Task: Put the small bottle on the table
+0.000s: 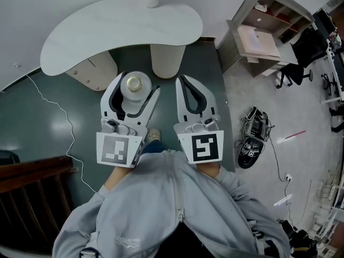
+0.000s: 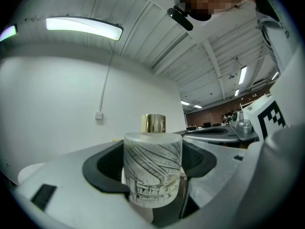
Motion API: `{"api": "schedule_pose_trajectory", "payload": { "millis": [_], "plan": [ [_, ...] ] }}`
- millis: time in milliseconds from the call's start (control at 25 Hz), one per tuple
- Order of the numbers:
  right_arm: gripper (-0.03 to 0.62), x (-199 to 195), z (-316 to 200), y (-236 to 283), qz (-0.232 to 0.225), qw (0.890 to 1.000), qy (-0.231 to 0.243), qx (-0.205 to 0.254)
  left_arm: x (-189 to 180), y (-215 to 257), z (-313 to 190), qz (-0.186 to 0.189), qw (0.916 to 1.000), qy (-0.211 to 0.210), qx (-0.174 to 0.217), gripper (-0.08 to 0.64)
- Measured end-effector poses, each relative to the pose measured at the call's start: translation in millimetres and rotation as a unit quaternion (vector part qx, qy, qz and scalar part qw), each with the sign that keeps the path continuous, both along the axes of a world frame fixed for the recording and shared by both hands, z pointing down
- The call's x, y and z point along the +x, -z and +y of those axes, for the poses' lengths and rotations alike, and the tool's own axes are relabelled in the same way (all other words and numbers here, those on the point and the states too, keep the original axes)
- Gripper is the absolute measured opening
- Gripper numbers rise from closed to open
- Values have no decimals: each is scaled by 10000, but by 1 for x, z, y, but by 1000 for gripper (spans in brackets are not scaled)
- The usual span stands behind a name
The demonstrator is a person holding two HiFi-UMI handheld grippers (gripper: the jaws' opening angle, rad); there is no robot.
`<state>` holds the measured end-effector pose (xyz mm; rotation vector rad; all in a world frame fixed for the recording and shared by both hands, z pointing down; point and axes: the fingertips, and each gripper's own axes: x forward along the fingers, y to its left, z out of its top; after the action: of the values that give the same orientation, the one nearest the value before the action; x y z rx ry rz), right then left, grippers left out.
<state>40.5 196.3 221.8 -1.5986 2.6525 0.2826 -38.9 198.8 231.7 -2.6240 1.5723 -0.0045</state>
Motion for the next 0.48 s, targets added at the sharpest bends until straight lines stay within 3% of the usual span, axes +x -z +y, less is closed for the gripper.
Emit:
{"api": "schedule_pose_trajectory", "payload": {
  "millis": [480],
  "plan": [
    [28, -19, -58, -10, 29, 9993, -363, -100, -23, -10, -61, 67, 9994, -330, -108, 336]
  ]
}}
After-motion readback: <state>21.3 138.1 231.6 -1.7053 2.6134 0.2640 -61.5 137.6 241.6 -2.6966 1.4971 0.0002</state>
